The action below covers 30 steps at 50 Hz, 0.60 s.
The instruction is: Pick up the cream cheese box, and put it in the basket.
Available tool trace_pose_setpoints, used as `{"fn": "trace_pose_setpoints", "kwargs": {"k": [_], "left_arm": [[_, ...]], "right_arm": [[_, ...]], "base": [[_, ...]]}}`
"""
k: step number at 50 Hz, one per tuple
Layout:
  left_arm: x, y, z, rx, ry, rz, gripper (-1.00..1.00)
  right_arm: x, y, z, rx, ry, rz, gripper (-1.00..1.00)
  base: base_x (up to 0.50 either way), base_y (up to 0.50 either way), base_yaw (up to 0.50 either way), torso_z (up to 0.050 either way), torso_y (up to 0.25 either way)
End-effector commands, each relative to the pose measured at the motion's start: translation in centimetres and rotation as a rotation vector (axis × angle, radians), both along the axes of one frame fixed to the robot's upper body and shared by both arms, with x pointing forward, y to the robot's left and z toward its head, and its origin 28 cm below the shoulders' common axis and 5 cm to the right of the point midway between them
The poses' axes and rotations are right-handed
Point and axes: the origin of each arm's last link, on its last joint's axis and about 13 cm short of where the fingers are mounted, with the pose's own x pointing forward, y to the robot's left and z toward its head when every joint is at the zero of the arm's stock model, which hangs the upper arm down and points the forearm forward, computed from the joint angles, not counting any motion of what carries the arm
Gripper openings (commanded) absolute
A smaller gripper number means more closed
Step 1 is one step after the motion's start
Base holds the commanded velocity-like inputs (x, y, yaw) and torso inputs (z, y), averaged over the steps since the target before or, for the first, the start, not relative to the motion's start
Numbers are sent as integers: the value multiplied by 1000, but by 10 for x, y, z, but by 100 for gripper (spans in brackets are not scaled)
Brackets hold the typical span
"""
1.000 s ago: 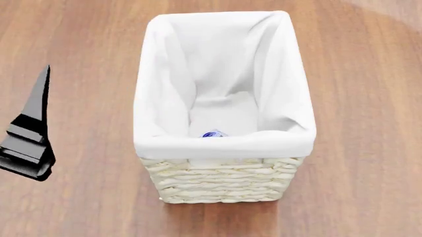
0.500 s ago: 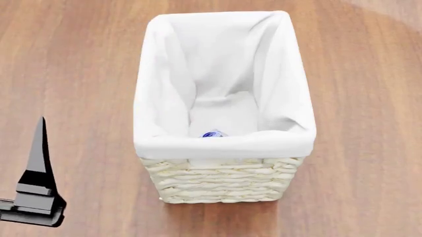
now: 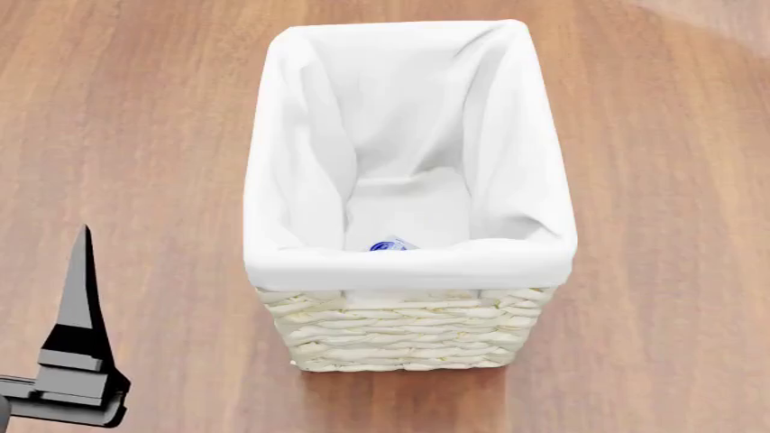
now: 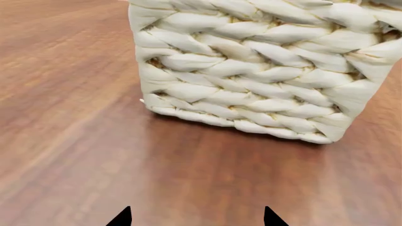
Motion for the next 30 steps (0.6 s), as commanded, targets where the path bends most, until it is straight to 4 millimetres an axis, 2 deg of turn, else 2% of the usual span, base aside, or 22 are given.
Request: {"fn": "trace_pose_setpoints", "kwargs": {"k": [1, 30], "left_arm": [[0, -1, 1, 0, -6, -5, 100], [0, -6, 3, 15, -12, -22, 100]], "right_arm": [[0, 0, 0, -3, -2, 2, 100], [0, 0, 0, -4, -4, 4, 100]], "base": [[0, 0, 0, 0, 0], [0, 0, 0, 0, 0]]}}
